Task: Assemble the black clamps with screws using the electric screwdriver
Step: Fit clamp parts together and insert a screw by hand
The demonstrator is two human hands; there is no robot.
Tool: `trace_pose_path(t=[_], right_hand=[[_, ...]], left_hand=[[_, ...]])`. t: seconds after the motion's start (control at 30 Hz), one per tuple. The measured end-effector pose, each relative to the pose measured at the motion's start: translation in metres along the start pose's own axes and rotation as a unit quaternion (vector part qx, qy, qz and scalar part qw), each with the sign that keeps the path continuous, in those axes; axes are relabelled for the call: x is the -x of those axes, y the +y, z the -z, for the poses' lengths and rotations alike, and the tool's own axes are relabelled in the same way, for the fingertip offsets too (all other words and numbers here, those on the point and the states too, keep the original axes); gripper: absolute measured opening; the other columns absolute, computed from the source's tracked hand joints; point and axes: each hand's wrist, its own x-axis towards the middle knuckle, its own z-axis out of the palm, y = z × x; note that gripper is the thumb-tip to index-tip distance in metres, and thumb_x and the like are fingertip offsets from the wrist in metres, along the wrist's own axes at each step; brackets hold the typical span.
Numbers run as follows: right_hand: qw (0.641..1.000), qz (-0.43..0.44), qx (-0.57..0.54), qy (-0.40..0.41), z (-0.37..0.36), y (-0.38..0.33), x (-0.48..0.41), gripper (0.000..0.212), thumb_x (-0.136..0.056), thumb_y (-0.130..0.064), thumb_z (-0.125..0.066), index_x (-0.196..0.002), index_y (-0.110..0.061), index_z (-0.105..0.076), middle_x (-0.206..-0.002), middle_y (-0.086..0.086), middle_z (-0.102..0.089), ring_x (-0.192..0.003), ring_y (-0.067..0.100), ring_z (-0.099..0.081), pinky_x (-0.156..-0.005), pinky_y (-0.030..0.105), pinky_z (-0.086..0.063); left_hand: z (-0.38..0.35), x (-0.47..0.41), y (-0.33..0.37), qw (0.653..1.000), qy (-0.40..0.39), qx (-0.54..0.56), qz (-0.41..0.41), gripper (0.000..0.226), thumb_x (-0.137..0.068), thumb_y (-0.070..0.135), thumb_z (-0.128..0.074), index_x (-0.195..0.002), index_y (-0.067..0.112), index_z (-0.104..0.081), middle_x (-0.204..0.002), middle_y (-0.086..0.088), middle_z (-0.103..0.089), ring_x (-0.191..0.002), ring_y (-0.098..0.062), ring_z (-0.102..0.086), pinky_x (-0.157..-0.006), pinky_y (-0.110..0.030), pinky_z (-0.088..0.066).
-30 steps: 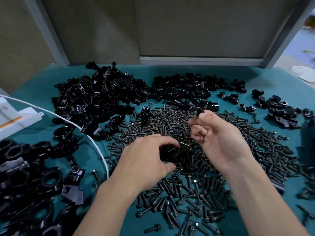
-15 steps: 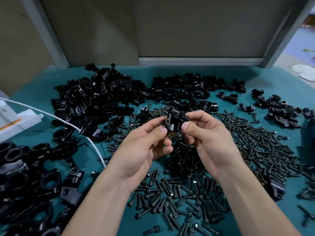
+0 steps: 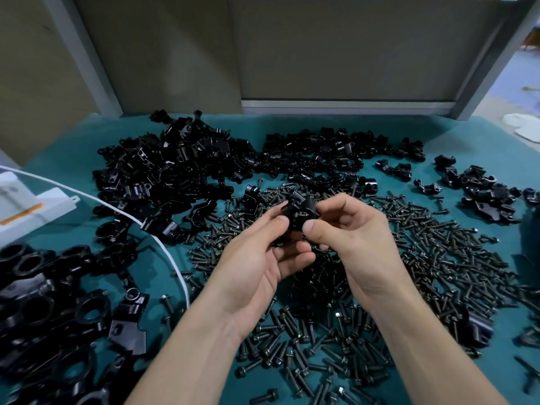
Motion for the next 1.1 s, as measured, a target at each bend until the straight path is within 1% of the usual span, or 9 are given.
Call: trace_pose_path(t=[0.1,0.23,0.3,0.4,0.53,0.7,0.83,0.93,1.1], right_hand=[[0.997,0.014,0.075,0.009,-0.003,0.001,0.001,0.016,-0.066,-0.016,-0.084,-0.076,-0.025,-0.074,-0.075,0.001,-0.075,-0.071,0.019,-0.074,-0.068,0.033,-0.062],[0.993,0.002,0.117,0.007,-0.006,0.003,0.003,0.017,-0.068,-0.019,-0.084,-0.081,-0.018,-0.074,-0.079,0.01,-0.077,-0.079,0.035,-0.076,-0.076,0.058,-0.062],[0.992,-0.005,0.122,0.006,-0.007,0.004,0.003,0.018,-0.068,-0.019,-0.085,-0.08,-0.015,-0.073,-0.077,0.012,-0.076,-0.078,0.038,-0.075,-0.074,0.062,-0.061],[0.989,-0.001,0.145,0.01,-0.011,0.004,0.004,0.023,-0.064,-0.022,-0.086,-0.078,-0.015,-0.069,-0.076,0.01,-0.075,-0.076,0.039,-0.074,-0.07,0.061,-0.059],[0.988,-0.006,0.152,0.019,-0.013,0.003,0.005,0.026,-0.06,-0.026,-0.086,-0.077,-0.017,-0.07,-0.076,0.008,-0.076,-0.077,0.039,-0.073,-0.073,0.062,-0.059],[0.982,-0.024,0.184,0.025,-0.013,0.001,0.005,0.025,-0.06,-0.027,-0.09,-0.077,-0.023,-0.072,-0.076,0.001,-0.077,-0.077,0.029,-0.074,-0.076,0.056,-0.06],[0.966,-0.041,0.255,0.031,-0.01,0.002,0.003,0.027,-0.066,-0.025,-0.093,-0.077,-0.029,-0.069,-0.07,-0.008,-0.073,-0.066,0.016,-0.069,-0.067,0.041,-0.06],[0.948,-0.056,0.313,0.02,-0.009,0.007,0.003,0.023,-0.075,-0.018,-0.085,-0.079,-0.032,-0.067,-0.068,-0.012,-0.071,-0.056,0.005,-0.063,-0.052,0.021,-0.05],[0.948,-0.043,0.316,0.005,-0.015,0.008,0.01,0.017,-0.084,-0.015,-0.075,-0.082,-0.031,-0.072,-0.07,-0.014,-0.071,-0.053,0.002,-0.059,-0.045,0.014,-0.04]], left_hand=[[0.0,0.0,-0.002,1.0,-0.005,-0.025,-0.009,0.048,-0.1,0.007,-0.06,-0.147,0.009,-0.052,-0.101,-0.01,-0.075,-0.08,-0.013,-0.068,-0.064,-0.025,-0.059],[-0.001,0.0,-0.004,0.998,0.012,-0.046,-0.034,0.053,-0.085,0.019,-0.076,-0.135,0.02,-0.059,-0.105,-0.007,-0.079,-0.08,-0.01,-0.071,-0.063,-0.023,-0.058],[-0.002,0.001,-0.005,0.997,0.03,-0.051,-0.049,0.055,-0.072,0.029,-0.08,-0.123,0.031,-0.061,-0.109,-0.004,-0.08,-0.081,-0.009,-0.072,-0.062,-0.022,-0.057],[-0.002,0.0,-0.009,0.995,0.065,-0.051,-0.058,0.059,-0.062,0.036,-0.083,-0.117,0.033,-0.063,-0.107,-0.003,-0.081,-0.076,-0.007,-0.072,-0.055,-0.021,-0.053],[0.002,-0.002,-0.007,0.996,0.073,-0.032,-0.039,0.069,-0.064,0.034,-0.083,-0.13,0.023,-0.067,-0.112,-0.006,-0.08,-0.074,-0.008,-0.069,-0.051,-0.02,-0.051],[0.002,-0.004,-0.006,0.997,0.065,-0.025,-0.031,0.077,-0.063,0.035,-0.083,-0.137,0.016,-0.067,-0.115,-0.008,-0.078,-0.074,-0.009,-0.069,-0.052,-0.02,-0.051],[0.002,-0.004,-0.007,0.996,0.065,-0.044,-0.03,0.058,-0.066,0.031,-0.081,-0.123,0.021,-0.077,-0.105,-0.003,-0.08,-0.067,-0.007,-0.066,-0.049,-0.018,-0.048],[0.004,-0.007,-0.005,0.996,0.056,-0.055,-0.03,0.043,-0.064,0.026,-0.08,-0.107,0.023,-0.084,-0.09,0.002,-0.075,-0.059,-0.005,-0.052,-0.047,-0.016,-0.042],[0.01,-0.011,-0.002,0.997,0.034,-0.064,-0.033,0.035,-0.068,0.018,-0.079,-0.102,0.023,-0.085,-0.087,0.001,-0.073,-0.057,-0.003,-0.052,-0.051,-0.015,-0.047]])
